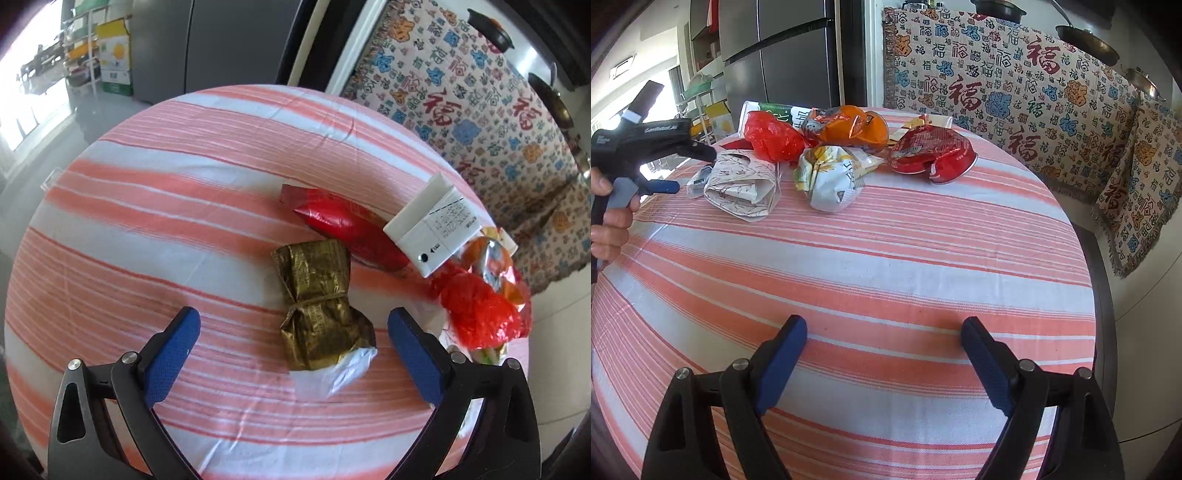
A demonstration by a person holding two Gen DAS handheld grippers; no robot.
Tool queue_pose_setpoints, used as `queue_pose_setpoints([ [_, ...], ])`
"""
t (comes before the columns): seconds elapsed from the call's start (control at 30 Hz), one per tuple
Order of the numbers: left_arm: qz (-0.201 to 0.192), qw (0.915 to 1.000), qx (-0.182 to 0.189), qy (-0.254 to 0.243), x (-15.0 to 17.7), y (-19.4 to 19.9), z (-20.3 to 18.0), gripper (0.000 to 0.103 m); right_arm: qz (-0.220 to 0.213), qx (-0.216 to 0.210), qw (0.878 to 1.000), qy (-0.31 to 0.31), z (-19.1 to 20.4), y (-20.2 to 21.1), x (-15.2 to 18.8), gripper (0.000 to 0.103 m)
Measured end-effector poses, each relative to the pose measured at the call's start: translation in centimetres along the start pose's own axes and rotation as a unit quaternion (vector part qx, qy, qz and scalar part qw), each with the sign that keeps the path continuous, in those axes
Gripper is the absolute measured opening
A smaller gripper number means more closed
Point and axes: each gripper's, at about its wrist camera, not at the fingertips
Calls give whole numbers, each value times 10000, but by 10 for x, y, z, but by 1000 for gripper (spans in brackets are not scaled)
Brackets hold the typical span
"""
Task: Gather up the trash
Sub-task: 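Grasp the gold foil packet with the left gripper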
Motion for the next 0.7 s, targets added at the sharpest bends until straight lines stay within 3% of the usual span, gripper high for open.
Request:
queue_pose_setpoints([
  [0.1, -20, 9988, -199, -437, 1, -2, -11, 77, 1, -9, 10000, 1, 0, 0, 0, 88],
  [0.13, -53, 9978, -255, -612, 4, 0, -13, 57, 3, -10, 10000, 0, 0, 0, 0, 88],
  [0.17, -42, 9965, -306, -778, 7, 1, -13, 46, 4, -14, 10000, 3, 0, 0, 0, 88],
  [0.27, 23, 9942, -235, -1046, 20, 9, -5, 44, 9, -18, 10000, 4, 0, -1, -1, 88],
  [0.5, 219, 9860, -96, -1653, 86, 49, 11, 46, 7, -33, 10000, 12, 1, -1, -2, 88],
  [0.67, -114, 9825, -98, -1857, 112, 55, 2, 80, 50, -74, 9999, 55, 0, -3, -4, 89],
  [0.7, -184, 9814, -143, -1906, 113, 53, 1, 81, 101, -90, 9999, 72, 0, -4, -6, 89],
])
Point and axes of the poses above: each gripper's, at about its wrist camera, not at the fingertips, and y roughly against the way its jaws point, z to its left, x to its underside, and after that the axes turned 3 degrees about -y, right-handed
